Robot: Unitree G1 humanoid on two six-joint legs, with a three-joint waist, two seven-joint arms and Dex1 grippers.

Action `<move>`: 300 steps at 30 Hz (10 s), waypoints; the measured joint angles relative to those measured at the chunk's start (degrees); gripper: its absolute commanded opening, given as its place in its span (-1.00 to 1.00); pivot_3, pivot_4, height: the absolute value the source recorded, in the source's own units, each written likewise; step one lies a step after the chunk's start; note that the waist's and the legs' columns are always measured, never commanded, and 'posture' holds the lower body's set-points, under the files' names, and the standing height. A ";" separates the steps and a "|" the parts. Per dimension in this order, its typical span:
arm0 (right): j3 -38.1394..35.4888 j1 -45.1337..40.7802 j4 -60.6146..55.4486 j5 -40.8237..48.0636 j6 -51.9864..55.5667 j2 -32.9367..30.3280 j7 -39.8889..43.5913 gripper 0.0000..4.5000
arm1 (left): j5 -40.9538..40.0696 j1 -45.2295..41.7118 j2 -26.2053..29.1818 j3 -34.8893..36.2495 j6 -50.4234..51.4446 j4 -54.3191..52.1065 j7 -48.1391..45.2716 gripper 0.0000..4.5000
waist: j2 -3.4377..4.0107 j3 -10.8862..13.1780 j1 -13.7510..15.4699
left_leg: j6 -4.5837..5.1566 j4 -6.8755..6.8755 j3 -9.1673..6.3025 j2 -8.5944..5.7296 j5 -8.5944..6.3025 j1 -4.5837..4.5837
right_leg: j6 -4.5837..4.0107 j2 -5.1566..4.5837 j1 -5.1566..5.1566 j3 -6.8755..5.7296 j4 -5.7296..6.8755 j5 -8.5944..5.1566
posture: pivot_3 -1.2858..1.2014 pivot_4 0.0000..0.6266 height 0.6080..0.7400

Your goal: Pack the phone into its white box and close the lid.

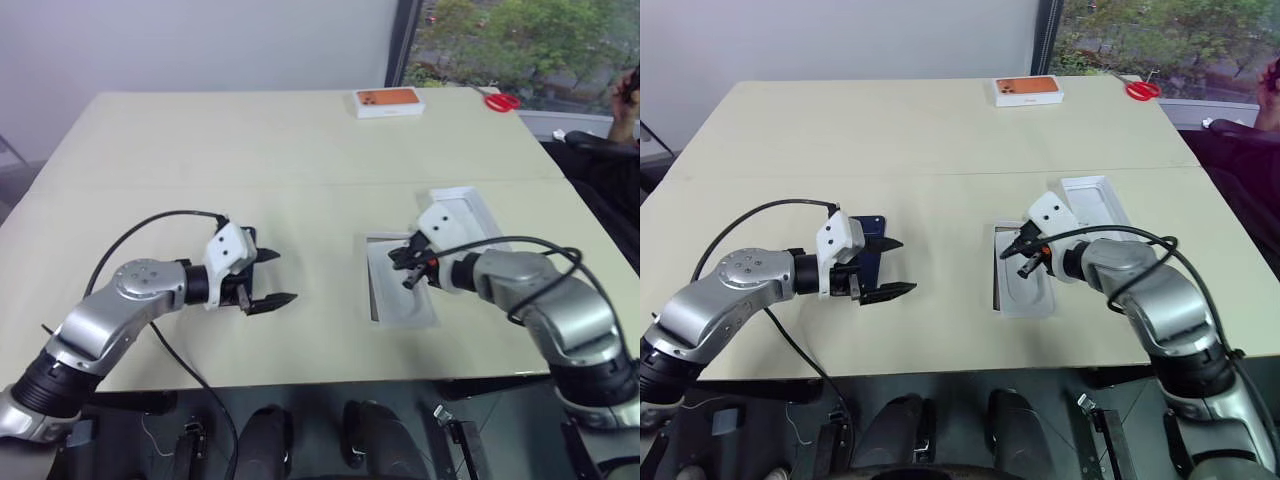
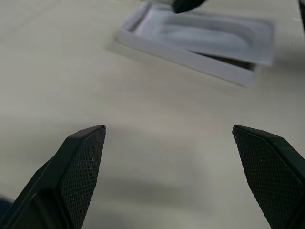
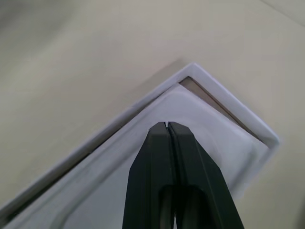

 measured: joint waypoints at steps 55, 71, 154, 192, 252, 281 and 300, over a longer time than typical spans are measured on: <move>1.36 11.00 -11.43 -2.32 -0.33 -8.82 5.37 -0.97 | 6.20 2.88 -6.85 10.39 3.93 0.00 -5.61 1.00 | -0.01 -0.01 -0.31 | 0.03 0.09 0.00 0.16 0.00 0.12 | 0.26 0.41 -0.03 0.02 0.31 0.13 | 0.03 -0.52 1.00; 10.27 -3.98 -4.34 -5.16 -10.23 9.43 2.45 -0.97 | -5.68 -3.03 -10.16 34.43 33.58 13.34 16.73 1.00 | -0.07 -0.01 -1.15 | 0.00 0.09 -0.01 0.22 0.01 0.22 | 0.29 0.45 -0.02 0.02 0.46 0.17 | 0.03 -0.52 1.00; -1.63 0.15 -10.13 -8.45 2.20 -5.15 11.45 -1.00 | -34.06 -15.96 -60.44 39.22 67.46 12.55 60.88 -0.98 | -0.31 -0.03 -0.26 | -0.05 0.07 -0.19 -0.47 0.05 0.08 | 0.48 -0.40 0.09 -0.05 0.29 0.24 | 0.03 -0.52 1.00; -2.60 13.89 -5.97 -11.31 -5.09 -16.07 9.50 -1.00 | -55.02 -20.62 -59.65 24.11 57.62 26.95 79.59 -0.98 | -0.31 -0.03 -0.15 | -0.06 0.12 -0.28 -0.71 0.07 0.06 | 0.62 -0.39 0.12 -0.01 0.31 0.13 | 0.03 -0.52 1.00; -3.97 0.86 -1.43 -7.98 -0.56 -1.41 2.20 -1.00 | 7.49 -1.84 -11.21 1.27 -0.78 3.43 5.18 0.98 | -0.19 -0.01 -0.28 | 0.03 0.05 -0.08 -0.59 0.02 0.28 | 0.61 -0.42 0.31 -0.01 0.21 0.10 | 0.03 -0.52 1.00; -13.44 -11.80 21.38 -7.82 15.35 2.19 -8.16 0.69 | 8.98 2.33 -11.14 5.95 -4.03 3.26 -10.76 1.00 | -0.17 0.00 -0.37 | 0.06 0.05 -0.05 -0.57 0.00 0.30 | 0.63 -0.41 0.29 -0.02 0.27 0.11 | 0.03 -0.52 1.00; -14.88 -16.18 25.09 -6.87 22.26 4.80 -8.83 -0.98 | 8.84 2.37 -13.12 6.52 -2.56 1.45 -9.23 1.00 | -0.13 0.02 -1.23 | 0.08 0.04 -0.04 -0.53 -0.01 0.31 | 0.66 -0.37 0.28 -0.01 0.31 0.13 | 0.03 -0.52 1.00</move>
